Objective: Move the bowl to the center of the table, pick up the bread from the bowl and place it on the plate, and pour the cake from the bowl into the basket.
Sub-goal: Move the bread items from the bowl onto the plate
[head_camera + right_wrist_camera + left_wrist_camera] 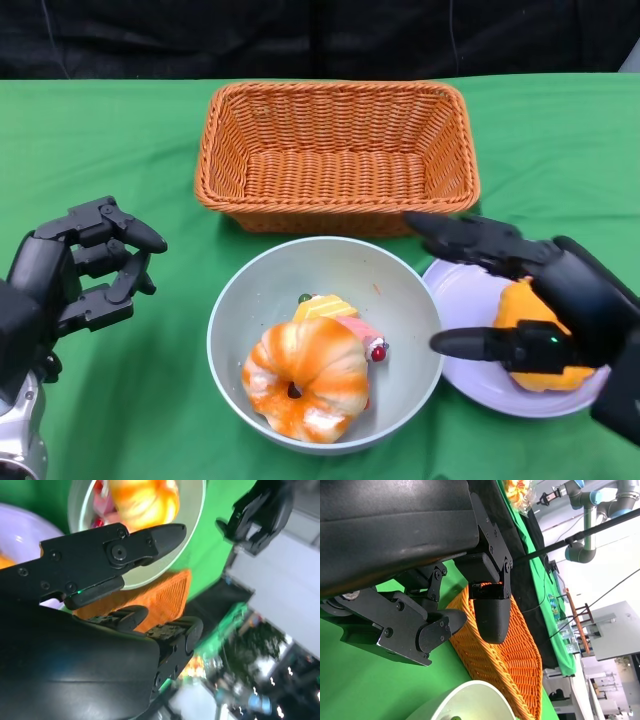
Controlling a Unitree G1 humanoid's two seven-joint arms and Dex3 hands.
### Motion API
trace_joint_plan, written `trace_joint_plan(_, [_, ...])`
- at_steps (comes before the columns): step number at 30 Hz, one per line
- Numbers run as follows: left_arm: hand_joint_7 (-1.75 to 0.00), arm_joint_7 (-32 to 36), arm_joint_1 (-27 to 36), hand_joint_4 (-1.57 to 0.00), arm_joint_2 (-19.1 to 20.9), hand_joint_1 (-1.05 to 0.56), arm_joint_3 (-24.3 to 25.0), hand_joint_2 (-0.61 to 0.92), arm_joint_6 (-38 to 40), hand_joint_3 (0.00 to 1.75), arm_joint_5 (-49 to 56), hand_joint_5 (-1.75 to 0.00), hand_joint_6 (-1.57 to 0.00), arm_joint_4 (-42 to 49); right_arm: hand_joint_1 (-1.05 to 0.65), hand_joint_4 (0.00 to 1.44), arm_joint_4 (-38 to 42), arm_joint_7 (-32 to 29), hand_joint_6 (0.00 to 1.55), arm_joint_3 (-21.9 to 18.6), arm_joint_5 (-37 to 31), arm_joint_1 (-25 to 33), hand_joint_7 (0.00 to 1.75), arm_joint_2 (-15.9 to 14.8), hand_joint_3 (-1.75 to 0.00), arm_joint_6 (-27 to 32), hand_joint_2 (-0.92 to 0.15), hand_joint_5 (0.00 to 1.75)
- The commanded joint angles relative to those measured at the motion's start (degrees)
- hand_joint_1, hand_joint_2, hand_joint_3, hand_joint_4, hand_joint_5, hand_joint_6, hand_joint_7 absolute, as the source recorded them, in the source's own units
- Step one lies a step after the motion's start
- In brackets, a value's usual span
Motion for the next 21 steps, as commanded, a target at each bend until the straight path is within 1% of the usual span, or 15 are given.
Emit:
trace_joint_plan(1, [-1.19, 0.29, 0.02, -0.76, 0.50, 0.03, 0.00, 0.70, -0.70, 0.88, 0.35, -1.57, -0.79, -0.28, -0.73, 0.46, -1.31, 2.80, 0.39, 0.65, 0.18, -3.63, 0.00, 0.61, -0.04, 3.33, -0.92, 0.08])
trace_joint_plan(5, [-1.19, 0.74, 0.09, -0.76, 0.39, 0.03, -0.24, 0.70, -0.69, 0.88, 0.65, -1.57, -0.79, -0.43, -0.78, 0.48, -0.64, 4.86, 0.39, 2.89, -2.92, -7.95, 0.01, 1.29, -0.07, 7.58, -0.92, 0.07])
trace_joint_plan(8, [-1.18, 0.89, 0.13, -0.76, 0.27, 0.03, -0.21, 0.70, -0.77, 0.89, 0.66, -1.57, -0.79, -0.46, -0.81, 0.47, 2.67, 5.99, 0.38, 4.96, -5.66, -10.81, 0.01, 1.92, -0.11, 7.46, -0.92, 0.05])
trace_joint_plan(11, [-1.18, 0.91, 0.17, -0.76, 0.23, 0.03, -0.19, 0.70, -1.08, 0.90, 0.71, -1.57, -0.79, -0.52, -0.80, 0.44, 6.00, 7.51, 0.36, 7.07, -8.26, -13.88, 0.00, 2.61, -0.12, 9.05, -0.92, 0.03])
trace_joint_plan(14, [-1.18, 1.47, 0.22, -0.75, 0.22, 0.02, -0.31, 0.69, -1.26, 0.90, 1.05, -1.57, -0.79, -0.49, -0.81, 0.46, 9.05, 9.59, 0.35, 9.98, -12.06, -17.79, 0.00, 2.85, -0.16, 11.39, -0.92, 0.04])
trace_joint_plan(17, [-1.19, 1.36, 0.20, -0.75, 0.12, 0.02, -0.31, 0.70, -1.39, 0.91, 0.90, -1.57, -0.79, -0.46, -0.81, 0.47, 11.53, 11.32, 0.34, 11.91, -14.13, -20.57, 0.00, 3.62, -0.18, 12.47, -0.92, 0.04])
trace_joint_plan(19, [-1.18, 1.05, 0.17, -0.75, -0.09, 0.02, -0.23, 0.70, -1.56, 0.90, 0.62, -1.57, -0.78, -0.49, -0.82, 0.59, 14.49, 13.65, 0.35, 13.73, -15.09, -23.30, 0.00, 4.50, -0.18, 13.65, -0.92, 0.10])
trace_joint_plan(20, [-1.17, 0.97, 0.16, -0.75, -0.17, 0.02, -0.21, 0.70, -1.65, 0.89, 0.54, -1.56, -0.79, -0.47, -0.83, 0.61, 15.64, 14.68, 0.35, 14.44, -15.56, -24.40, 0.00, 4.84, -0.18, 14.25, -0.92, 0.11])
trace_joint_plan(21, [-1.16, 1.05, 0.16, -0.76, -0.25, 0.02, -0.21, 0.70, -1.56, 0.89, 0.52, -1.56, -0.79, -0.49, -0.84, 0.61, 16.46, 15.67, 0.35, 15.05, -16.04, -25.29, 0.00, 5.11, -0.19, 15.08, -0.92, 0.10])
